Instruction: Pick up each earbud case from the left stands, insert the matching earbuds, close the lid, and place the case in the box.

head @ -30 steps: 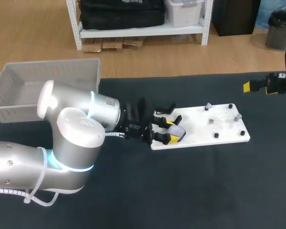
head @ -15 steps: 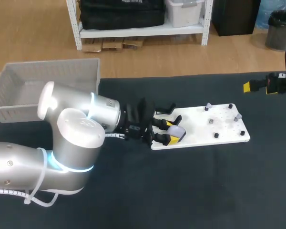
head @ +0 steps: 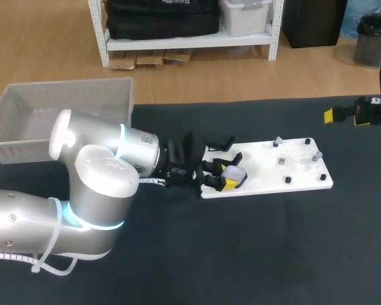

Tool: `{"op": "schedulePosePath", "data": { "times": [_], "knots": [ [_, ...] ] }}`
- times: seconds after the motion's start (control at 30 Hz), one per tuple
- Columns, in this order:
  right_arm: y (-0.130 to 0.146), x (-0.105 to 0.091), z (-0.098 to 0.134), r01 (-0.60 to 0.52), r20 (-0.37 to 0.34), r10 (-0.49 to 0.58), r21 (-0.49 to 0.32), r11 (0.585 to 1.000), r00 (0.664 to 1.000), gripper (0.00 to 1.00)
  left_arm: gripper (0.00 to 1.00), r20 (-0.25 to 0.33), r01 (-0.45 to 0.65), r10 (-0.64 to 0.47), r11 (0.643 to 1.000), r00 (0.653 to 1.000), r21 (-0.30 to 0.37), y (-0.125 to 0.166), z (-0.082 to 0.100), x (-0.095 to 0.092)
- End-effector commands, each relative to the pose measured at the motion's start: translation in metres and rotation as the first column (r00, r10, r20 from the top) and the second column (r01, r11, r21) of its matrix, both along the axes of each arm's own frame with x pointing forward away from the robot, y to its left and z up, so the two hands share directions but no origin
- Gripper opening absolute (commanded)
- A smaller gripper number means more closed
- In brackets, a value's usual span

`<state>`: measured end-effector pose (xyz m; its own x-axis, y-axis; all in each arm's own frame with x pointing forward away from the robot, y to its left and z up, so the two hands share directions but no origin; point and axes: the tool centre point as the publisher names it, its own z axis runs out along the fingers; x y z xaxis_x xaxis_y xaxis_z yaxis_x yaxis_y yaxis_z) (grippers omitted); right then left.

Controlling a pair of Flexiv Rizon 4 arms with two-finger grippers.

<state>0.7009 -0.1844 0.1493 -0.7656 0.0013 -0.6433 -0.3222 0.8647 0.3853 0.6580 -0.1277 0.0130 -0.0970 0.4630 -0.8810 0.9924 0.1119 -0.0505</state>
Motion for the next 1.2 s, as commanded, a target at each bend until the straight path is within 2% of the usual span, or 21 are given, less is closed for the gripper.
{"op": "schedulePosePath", "data": {
  "times": [0.03, 0.3, 0.47, 0.7, 0.9, 1.03, 1.2],
  "knots": [
    [-0.001, 0.0, 0.0, -0.001, 0.0, 0.001, 0.0, 1.0, 1.0, 1.0, 0.0, 0.018, 0.002, -0.001, 1.0, 1.0, -0.019, 0.005, 0.007, -0.004],
    [-0.001, 0.0, 0.0, -0.001, 0.0, 0.001, 0.0, 1.0, 1.0, 1.0, 0.0, 0.072, 0.058, -0.054, 0.997, 0.996, -0.055, 0.01, 0.044, -0.011],
    [-0.001, 0.0, 0.0, -0.001, 0.0, 0.001, 0.0, 1.0, 1.0, 1.0, 0.0, 0.111, 0.063, -0.059, 0.997, 0.992, -0.035, 0.01, 0.07, -0.008],
    [0.057, -0.021, 0.003, -0.075, -0.022, 0.076, 0.039, 0.996, 0.997, 1.0, 0.0, 0.139, -0.006, 0.011, 0.999, 0.99, -0.037, 0.0, 0.082, 0.009],
    [0.1, -0.041, -0.003, -0.164, -0.063, 0.166, 0.034, 0.986, 0.984, 1.0, 0.0, 0.158, -0.02, 0.022, 1.0, 0.987, -0.017, -0.01, 0.086, 0.027],
    [0.119, -0.051, -0.007, -0.204, -0.08, 0.204, 0.014, 0.979, 0.976, 1.0, 0.0, 0.163, -0.02, 0.022, 1.0, 0.986, -0.01, -0.014, 0.086, 0.035],
    [0.137, -0.056, -0.017, -0.263, -0.124, 0.263, 0.017, 0.965, 0.957, 1.0, 0.0, 0.184, -0.011, 0.014, 1.0, 0.983, -0.015, -0.02, 0.091, 0.038]
  ]
}}
